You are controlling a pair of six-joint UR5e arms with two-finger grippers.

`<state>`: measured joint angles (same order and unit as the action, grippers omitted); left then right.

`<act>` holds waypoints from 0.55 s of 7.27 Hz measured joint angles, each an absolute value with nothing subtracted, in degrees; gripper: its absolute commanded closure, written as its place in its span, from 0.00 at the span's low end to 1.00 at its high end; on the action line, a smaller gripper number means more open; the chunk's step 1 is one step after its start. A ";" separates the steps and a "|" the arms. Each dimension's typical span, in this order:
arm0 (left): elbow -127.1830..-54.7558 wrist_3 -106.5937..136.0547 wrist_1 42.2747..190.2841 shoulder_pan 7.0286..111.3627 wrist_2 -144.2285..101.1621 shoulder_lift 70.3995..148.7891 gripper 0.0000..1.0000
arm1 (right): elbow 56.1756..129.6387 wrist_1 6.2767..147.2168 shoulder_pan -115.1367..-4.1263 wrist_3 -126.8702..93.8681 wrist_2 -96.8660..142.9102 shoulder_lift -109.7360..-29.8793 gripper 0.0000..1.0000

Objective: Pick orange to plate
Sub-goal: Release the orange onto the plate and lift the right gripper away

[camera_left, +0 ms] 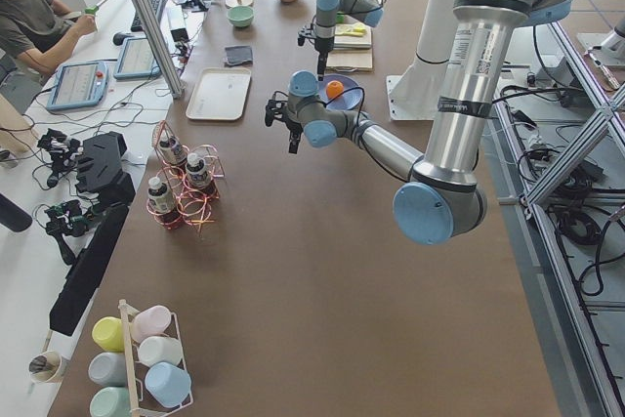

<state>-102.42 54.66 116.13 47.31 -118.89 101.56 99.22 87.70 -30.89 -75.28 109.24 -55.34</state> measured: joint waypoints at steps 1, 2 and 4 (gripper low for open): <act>-101.97 46.20 112.36 53.88 -124.30 100.91 0.13 | 102.56 89.15 -39.07 -67.04 114.47 -60.58 0.00; -100.60 38.08 109.38 61.27 -131.30 100.50 0.05 | 104.23 91.63 -47.59 -55.95 119.01 -64.80 0.00; -98.56 22.05 102.20 72.98 -139.04 99.19 0.04 | 102.88 94.41 -63.11 -29.97 125.05 -72.24 0.00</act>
